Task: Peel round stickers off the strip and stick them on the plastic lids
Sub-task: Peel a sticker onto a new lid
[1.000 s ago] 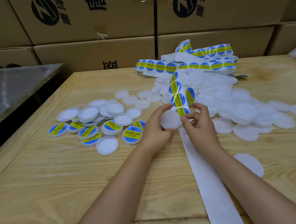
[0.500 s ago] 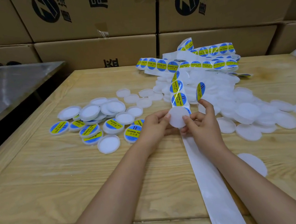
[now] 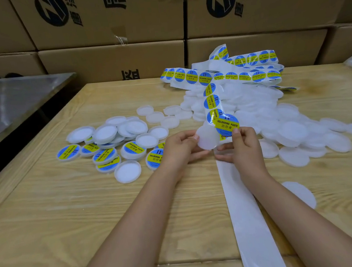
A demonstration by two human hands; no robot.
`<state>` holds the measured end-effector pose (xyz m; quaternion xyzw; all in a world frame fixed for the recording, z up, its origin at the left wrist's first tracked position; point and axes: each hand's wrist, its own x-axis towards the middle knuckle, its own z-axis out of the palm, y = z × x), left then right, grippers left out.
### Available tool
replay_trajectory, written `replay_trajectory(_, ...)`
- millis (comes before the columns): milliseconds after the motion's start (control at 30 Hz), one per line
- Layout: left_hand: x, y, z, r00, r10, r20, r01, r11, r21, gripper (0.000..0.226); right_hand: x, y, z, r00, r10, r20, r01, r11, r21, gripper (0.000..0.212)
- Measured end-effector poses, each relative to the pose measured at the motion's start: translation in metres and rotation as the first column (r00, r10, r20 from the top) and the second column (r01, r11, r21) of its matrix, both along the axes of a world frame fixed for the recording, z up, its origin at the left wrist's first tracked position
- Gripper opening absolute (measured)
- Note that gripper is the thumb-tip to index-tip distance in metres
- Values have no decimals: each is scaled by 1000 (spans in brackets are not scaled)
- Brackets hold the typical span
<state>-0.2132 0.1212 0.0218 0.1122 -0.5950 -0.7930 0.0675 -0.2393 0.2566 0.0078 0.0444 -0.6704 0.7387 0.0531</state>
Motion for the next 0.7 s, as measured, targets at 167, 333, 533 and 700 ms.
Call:
replay_trajectory(167, 2, -3, 3, 1000, -21, -8, 21, 999, 24, 13, 1, 1, 3, 997, 77, 9, -78, 996, 32, 15)
replay_trajectory(333, 4, -5, 5, 996, -90, -8, 90, 995, 41, 15, 2, 3, 1, 996, 91, 4, -91, 989, 115, 16)
replay_trajectory(533, 6, -7, 6, 991, -132, -17, 133, 989, 62, 16, 2, 2, -1, 997, 83, -2, -81, 978, 194, 13)
replay_trajectory(700, 7, -6, 6, 991, -132, -21, 133, 990, 53, 15, 4, 1, 1, 997, 73, 9, -73, 974, 214, 14)
